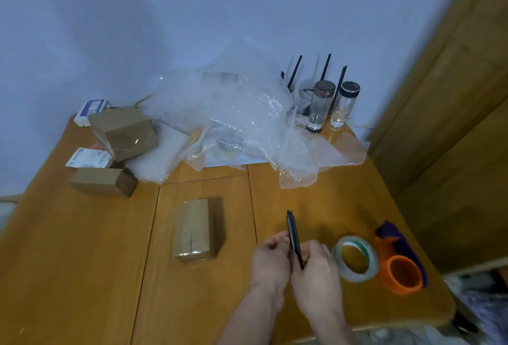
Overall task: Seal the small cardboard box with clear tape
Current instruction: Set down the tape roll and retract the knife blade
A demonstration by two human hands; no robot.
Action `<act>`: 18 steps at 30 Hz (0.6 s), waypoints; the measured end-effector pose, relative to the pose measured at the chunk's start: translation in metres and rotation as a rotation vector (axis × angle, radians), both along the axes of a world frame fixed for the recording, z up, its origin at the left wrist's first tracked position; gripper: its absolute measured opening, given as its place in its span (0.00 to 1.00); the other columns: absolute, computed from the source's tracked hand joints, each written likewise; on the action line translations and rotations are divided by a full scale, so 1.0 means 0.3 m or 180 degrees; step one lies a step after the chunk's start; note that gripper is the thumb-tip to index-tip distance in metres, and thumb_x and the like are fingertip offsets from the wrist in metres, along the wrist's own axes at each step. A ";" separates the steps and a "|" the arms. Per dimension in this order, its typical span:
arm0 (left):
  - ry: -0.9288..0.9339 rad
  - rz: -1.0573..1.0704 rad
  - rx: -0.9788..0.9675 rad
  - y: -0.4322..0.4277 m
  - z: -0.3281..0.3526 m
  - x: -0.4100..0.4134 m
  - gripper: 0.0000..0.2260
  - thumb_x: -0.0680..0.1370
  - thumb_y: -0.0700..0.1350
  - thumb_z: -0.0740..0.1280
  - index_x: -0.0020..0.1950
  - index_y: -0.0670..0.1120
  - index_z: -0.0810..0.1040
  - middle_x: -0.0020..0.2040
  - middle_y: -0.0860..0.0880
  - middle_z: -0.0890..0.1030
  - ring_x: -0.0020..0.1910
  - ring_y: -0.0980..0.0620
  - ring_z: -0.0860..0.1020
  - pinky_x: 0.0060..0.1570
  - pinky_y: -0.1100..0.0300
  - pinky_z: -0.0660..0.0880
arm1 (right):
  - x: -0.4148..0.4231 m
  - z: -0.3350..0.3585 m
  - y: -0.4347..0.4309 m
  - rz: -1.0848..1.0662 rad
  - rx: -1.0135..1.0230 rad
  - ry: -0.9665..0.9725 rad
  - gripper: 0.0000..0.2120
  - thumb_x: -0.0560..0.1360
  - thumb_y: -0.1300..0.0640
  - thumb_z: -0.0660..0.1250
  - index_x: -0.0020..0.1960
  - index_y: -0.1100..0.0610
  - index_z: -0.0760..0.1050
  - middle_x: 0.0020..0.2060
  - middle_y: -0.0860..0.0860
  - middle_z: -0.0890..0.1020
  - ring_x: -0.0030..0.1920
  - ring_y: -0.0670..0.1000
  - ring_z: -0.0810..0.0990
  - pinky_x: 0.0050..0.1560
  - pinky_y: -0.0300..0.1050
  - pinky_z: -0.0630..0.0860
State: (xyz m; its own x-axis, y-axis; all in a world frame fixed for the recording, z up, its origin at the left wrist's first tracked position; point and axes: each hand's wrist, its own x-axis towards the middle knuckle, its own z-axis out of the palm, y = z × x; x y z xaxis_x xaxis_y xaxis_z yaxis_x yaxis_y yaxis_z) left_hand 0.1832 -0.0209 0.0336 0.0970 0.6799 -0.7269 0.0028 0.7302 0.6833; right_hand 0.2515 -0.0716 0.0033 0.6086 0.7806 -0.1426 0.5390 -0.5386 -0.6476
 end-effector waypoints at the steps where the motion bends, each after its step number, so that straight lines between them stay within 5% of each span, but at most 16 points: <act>1: 0.0071 -0.0116 -0.0028 0.000 -0.024 0.006 0.10 0.85 0.41 0.62 0.59 0.46 0.83 0.50 0.47 0.86 0.47 0.54 0.82 0.42 0.64 0.77 | 0.008 -0.030 0.003 -0.0019 -0.0059 -0.0061 0.04 0.79 0.53 0.67 0.47 0.52 0.74 0.43 0.47 0.77 0.41 0.46 0.75 0.38 0.38 0.70; 14: 0.0562 -0.1239 0.0048 -0.075 -0.256 0.061 0.18 0.86 0.44 0.56 0.75 0.46 0.74 0.43 0.57 0.77 0.41 0.61 0.74 0.37 0.67 0.69 | 0.069 -0.358 -0.047 0.0048 -0.0792 -0.0433 0.06 0.79 0.56 0.64 0.54 0.57 0.71 0.53 0.54 0.78 0.51 0.55 0.81 0.48 0.48 0.79; 18: 0.0571 -0.1270 0.0178 -0.095 -0.269 0.050 0.18 0.87 0.43 0.54 0.75 0.47 0.73 0.40 0.59 0.74 0.37 0.64 0.71 0.27 0.75 0.69 | 0.069 -0.398 -0.048 -0.0003 -0.0677 -0.0359 0.08 0.80 0.54 0.64 0.54 0.58 0.71 0.52 0.55 0.78 0.49 0.57 0.81 0.47 0.50 0.80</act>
State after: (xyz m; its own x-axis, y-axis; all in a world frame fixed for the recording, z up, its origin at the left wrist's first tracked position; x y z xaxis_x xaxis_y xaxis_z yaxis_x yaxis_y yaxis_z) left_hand 0.1983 -0.0494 -0.0471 0.2356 0.6534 -0.7194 0.3991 0.6099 0.6847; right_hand 0.2722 -0.0861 -0.1161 0.6307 0.7397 -0.2348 0.6009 -0.6570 -0.4553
